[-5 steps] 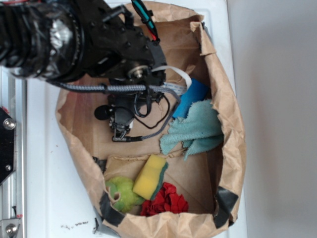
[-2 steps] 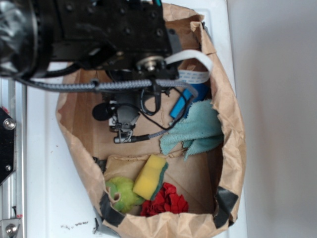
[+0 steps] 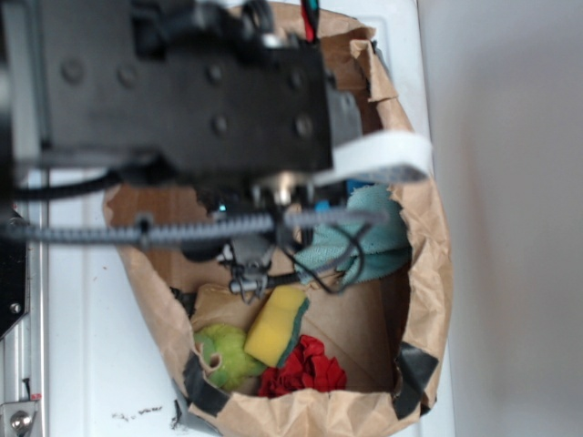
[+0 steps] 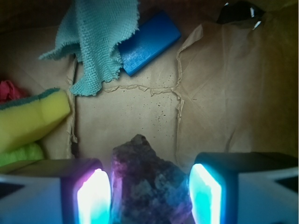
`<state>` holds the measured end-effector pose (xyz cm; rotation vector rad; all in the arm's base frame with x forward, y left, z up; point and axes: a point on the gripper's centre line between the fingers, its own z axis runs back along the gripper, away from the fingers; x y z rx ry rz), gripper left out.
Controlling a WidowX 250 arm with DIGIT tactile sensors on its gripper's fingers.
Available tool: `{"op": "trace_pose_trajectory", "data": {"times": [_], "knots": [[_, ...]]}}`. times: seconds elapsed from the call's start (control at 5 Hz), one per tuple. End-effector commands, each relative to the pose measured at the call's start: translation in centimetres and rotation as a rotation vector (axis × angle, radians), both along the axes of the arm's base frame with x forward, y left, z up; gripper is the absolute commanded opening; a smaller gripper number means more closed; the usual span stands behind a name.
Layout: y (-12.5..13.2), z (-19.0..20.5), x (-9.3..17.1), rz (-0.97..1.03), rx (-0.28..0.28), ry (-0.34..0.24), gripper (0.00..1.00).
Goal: Grab the rock.
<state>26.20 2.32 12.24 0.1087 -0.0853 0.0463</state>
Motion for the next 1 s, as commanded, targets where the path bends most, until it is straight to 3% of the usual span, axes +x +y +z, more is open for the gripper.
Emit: {"op": "trace_pose_trajectory", "data": {"times": [0.0,0.2,0.6,0.8], "knots": [[-2.3,4.0,0.6,0.029,0.042,-0.129,0.00],[-2.6,4.4,0.8,0.041,0.048,-0.131,0.00],[-2.0,5.5,0.9,0.070,-0.036,-0.169,0.00],[-2.0,5.2,0.7,0.065,-0.034,-0.182,0.00]]}}
